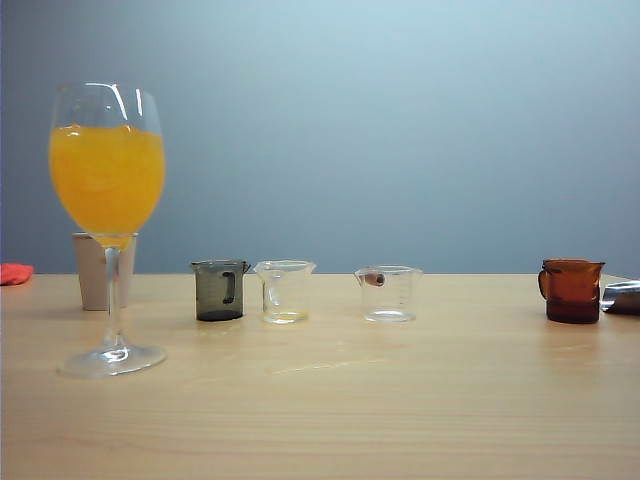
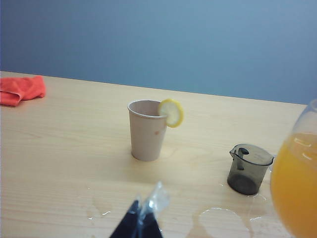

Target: Pick up the third measuring cup from the left, pour the pineapple juice inside into the goblet, and finally put the measuring cup back in its original place.

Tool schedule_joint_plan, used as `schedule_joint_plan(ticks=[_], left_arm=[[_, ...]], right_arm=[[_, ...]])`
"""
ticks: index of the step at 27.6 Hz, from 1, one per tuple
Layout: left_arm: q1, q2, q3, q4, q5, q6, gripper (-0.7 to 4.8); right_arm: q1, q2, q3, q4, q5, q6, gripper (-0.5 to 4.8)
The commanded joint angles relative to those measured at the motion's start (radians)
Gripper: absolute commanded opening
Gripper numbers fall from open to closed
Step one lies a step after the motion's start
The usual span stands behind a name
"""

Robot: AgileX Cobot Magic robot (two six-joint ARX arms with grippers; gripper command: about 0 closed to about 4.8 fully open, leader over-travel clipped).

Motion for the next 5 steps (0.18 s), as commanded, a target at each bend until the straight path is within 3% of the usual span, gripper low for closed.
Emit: schedule_joint_plan(ticks=[1,5], left_arm=[[0.0,0.0,0.004,0.009,0.004,0.003,-0.01],[0.0,0.0,0.004,0.009,0.004,0.003,-0.01]], right_arm=[[0.0,0.001,-0.004,0.013,-0.001,0.001,-0.01],[0.0,0.001,-0.004,0.013,-0.001,0.001,-0.01]])
